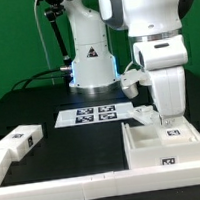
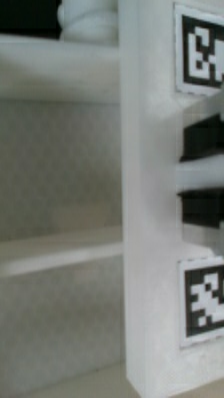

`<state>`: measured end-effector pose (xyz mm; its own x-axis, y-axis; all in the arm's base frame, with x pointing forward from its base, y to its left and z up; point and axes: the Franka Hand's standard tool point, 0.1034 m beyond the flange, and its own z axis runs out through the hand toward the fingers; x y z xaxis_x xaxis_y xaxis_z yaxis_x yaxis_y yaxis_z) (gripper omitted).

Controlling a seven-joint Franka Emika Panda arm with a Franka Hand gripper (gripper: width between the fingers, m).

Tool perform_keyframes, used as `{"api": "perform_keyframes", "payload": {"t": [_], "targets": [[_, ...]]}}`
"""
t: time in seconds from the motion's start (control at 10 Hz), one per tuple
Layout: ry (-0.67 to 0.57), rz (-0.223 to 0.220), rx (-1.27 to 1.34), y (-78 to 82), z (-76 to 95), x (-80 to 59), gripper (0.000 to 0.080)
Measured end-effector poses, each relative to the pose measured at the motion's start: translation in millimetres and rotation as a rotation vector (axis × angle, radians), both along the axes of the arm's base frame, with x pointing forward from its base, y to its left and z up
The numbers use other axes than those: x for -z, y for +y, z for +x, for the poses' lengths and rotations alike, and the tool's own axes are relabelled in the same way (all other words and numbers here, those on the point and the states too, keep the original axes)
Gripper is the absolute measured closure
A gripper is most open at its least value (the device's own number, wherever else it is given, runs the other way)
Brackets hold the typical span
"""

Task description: Assemble cabinet

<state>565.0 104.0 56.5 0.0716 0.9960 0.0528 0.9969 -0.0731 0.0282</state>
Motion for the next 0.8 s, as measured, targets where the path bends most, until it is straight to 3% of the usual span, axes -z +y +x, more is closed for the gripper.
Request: {"api": "perform_keyframes", "payload": {"t": [0.2,0.8], "targets": [[-0.007,0.003,0.006,-0.9,11.8,-0.1,0.0729],[0.001,-0.001,-0.031,-1.8,15.8,-0.3,0.0729]]}}
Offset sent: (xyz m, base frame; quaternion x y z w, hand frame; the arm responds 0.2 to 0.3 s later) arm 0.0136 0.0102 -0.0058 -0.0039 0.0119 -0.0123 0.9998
